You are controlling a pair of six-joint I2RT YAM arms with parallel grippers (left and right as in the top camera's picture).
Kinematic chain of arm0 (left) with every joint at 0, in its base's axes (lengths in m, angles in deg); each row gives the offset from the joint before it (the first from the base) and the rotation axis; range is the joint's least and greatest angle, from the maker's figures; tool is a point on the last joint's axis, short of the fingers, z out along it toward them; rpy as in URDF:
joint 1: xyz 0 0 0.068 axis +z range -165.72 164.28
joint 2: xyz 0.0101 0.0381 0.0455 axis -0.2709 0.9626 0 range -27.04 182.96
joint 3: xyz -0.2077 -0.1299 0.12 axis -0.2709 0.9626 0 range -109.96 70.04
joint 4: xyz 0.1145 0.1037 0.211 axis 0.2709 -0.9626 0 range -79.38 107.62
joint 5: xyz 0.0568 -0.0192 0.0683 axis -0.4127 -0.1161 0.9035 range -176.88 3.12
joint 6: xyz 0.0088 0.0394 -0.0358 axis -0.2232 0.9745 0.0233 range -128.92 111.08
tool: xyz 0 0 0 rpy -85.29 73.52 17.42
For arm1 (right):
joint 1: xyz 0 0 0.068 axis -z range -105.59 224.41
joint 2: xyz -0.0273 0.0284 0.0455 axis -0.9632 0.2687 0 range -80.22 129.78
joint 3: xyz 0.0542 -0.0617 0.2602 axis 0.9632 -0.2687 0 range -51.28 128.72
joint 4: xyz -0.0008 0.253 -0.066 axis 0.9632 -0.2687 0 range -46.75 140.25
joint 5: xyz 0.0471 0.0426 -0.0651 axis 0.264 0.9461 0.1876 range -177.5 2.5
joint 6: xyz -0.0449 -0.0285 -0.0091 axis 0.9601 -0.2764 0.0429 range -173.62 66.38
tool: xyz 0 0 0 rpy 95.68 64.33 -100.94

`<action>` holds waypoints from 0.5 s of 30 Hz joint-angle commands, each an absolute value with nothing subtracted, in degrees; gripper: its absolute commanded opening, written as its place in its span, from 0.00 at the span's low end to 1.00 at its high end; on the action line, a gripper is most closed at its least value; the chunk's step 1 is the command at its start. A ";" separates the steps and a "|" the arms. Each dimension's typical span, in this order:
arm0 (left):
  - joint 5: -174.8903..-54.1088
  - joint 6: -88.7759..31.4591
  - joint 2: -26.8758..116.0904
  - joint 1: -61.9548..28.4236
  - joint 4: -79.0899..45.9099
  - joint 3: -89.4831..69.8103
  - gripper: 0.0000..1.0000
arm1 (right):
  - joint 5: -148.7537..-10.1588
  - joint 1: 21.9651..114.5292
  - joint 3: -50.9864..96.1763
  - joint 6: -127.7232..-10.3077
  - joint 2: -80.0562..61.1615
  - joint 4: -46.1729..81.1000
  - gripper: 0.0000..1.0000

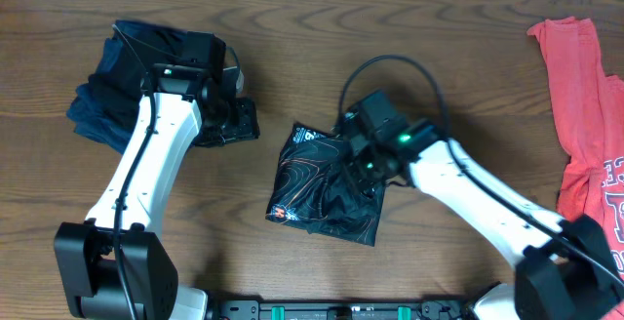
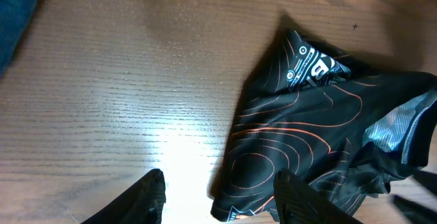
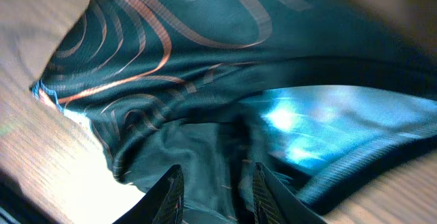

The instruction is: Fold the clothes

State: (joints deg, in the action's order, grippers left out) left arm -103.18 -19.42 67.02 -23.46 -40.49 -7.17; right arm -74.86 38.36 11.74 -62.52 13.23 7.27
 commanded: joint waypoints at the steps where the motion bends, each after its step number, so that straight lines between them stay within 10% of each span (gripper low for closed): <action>1: -102.89 -19.53 67.52 -23.51 -41.12 -6.60 0.53 | -73.98 36.19 11.46 -61.28 16.35 7.27 0.32; 15: -102.87 -19.51 67.52 -23.51 -41.23 -6.60 0.53 | -74.24 34.90 11.50 -64.34 19.09 5.74 0.01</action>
State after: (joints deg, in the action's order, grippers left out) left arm -103.18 -19.42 67.02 -23.46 -40.95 -7.17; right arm -74.40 35.36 11.68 -63.44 20.38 6.83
